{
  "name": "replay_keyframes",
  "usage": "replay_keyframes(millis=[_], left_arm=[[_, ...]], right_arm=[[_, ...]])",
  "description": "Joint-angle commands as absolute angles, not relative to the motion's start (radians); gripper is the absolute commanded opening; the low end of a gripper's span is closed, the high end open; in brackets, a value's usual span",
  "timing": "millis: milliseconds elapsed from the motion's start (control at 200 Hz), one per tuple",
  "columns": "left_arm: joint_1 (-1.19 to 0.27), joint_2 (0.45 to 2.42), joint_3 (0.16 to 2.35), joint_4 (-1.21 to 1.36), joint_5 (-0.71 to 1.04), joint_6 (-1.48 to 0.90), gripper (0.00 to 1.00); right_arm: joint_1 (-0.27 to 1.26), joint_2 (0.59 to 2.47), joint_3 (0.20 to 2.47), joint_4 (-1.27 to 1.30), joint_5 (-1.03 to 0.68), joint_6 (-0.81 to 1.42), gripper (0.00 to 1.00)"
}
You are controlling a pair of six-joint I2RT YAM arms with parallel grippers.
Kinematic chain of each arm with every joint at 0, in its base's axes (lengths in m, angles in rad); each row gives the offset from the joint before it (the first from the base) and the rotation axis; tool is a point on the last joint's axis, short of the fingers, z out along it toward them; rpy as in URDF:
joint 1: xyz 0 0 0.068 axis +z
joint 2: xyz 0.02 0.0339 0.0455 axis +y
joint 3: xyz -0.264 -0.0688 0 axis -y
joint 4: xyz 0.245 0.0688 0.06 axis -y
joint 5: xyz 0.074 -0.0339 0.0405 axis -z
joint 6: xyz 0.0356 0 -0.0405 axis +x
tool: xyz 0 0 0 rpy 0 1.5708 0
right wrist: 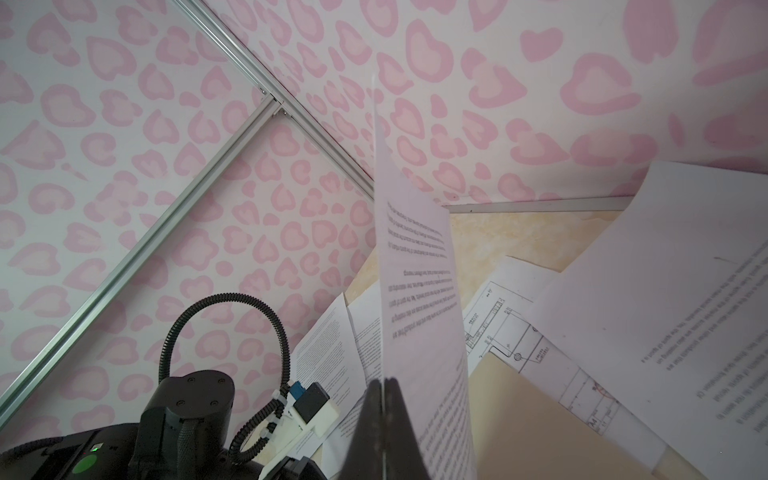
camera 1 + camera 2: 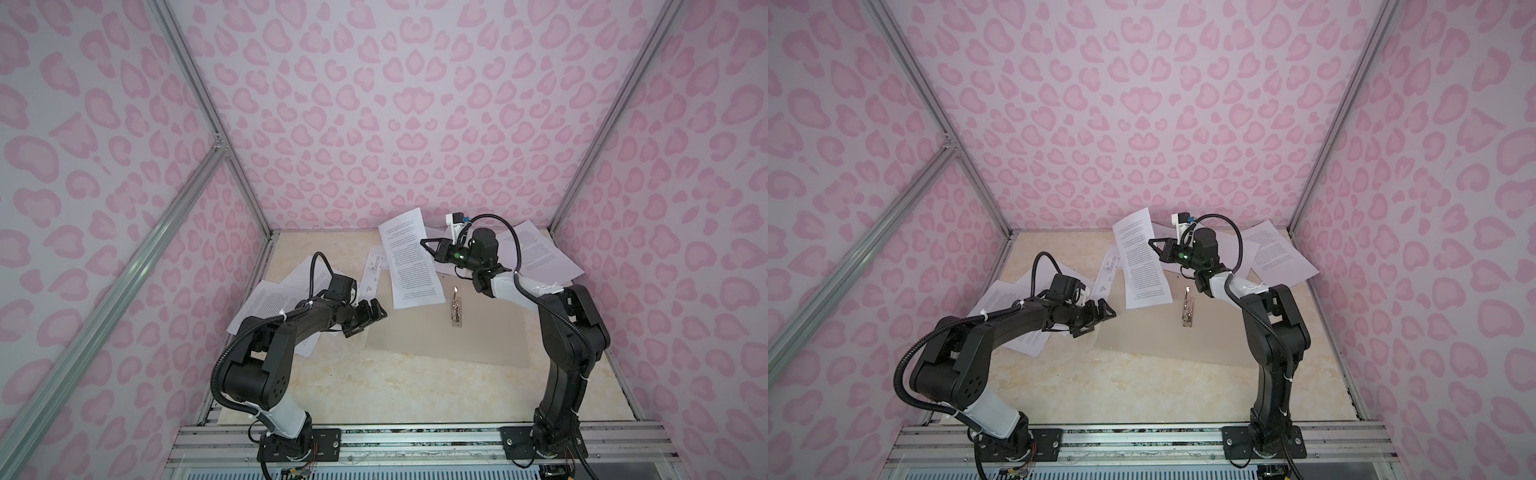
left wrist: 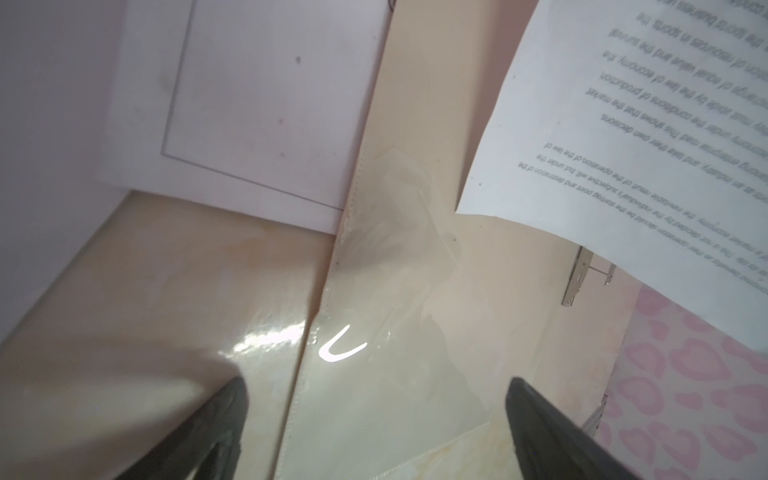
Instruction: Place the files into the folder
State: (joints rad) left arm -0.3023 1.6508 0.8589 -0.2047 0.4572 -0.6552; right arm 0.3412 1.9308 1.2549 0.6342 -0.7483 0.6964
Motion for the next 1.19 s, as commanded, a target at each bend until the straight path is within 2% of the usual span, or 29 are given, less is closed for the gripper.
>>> replay_keyframes(millis=[0, 335, 560, 685, 820, 1015, 1190], left_arm=[[-0.303, 1.646, 0.856, -0.197, 0.467, -0.661, 0.98], [-0.302, 1.660, 0.849, -0.174, 0.481, -0.667, 0.98], [-0.298, 1.650, 0.841, -0.166, 0.483, -0.670, 0.98], [-0.294, 1.641, 0.838, -0.164, 0.488, -0.673, 0.98], [-0.289, 1.634, 0.837, -0.161, 0.491, -0.676, 0.98], [-0.292, 1.636, 0.859, -0.174, 0.505, -0.669, 1.00], [-0.341, 1.564, 0.937, -0.249, 0.417, -0.628, 0.96]], right_arm=[[0.344, 1.946, 1.259, 0.657, -0.757, 0.704, 0.00], [0.383, 1.937, 1.189, 0.861, -0.779, 0.879, 0.00], [0.376, 1.983, 1.163, 1.081, -0.796, 1.085, 0.00], [0.375, 2.001, 1.149, 1.110, -0.796, 1.116, 0.00], [0.376, 1.987, 1.130, 1.075, -0.794, 1.079, 0.00], [0.376, 1.954, 1.135, 0.889, -0.790, 0.937, 0.00], [0.366, 1.948, 1.104, 0.778, -0.784, 0.892, 0.00]])
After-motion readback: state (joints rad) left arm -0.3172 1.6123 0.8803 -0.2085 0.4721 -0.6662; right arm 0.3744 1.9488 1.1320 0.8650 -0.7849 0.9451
